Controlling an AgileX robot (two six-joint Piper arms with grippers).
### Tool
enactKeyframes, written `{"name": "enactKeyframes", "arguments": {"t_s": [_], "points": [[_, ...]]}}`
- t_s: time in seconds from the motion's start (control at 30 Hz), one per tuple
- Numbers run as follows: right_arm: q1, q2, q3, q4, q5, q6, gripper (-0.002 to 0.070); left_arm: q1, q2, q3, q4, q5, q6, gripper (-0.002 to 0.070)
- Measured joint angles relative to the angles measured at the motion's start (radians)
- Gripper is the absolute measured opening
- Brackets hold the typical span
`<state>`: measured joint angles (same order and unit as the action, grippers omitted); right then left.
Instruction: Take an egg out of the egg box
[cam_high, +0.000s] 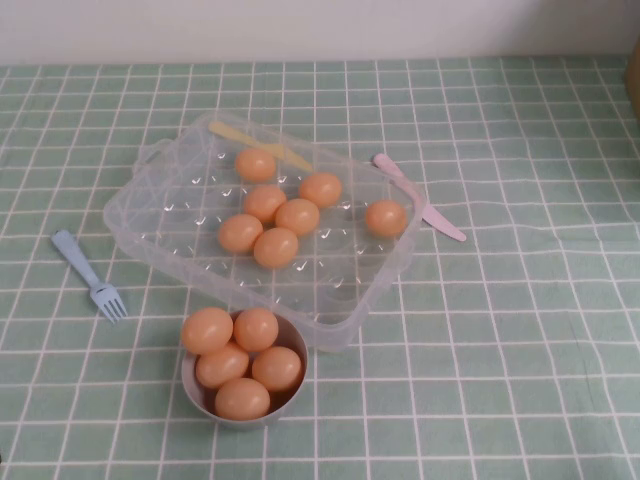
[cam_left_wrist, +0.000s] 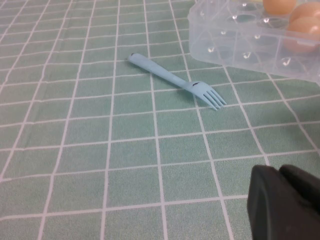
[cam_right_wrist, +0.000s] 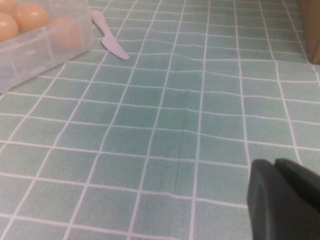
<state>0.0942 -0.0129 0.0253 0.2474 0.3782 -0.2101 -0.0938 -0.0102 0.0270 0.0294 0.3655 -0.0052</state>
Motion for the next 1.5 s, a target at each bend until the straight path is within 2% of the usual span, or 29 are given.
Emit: {"name": "enactKeyframes", "arguments": {"t_s": [1.27,1.5], "points": [[0.000,0.000,0.000,0.040,-0.002,0.000,-0.0017,0.000,0.000,0.000,0.000,0.000,0.000,-0.0003],[0.000,0.000,0.000,0.173,-0.026,0.000,-0.0017,0.000,0.000,0.000,0.000,0.000,0.000,-0.0003]]}}
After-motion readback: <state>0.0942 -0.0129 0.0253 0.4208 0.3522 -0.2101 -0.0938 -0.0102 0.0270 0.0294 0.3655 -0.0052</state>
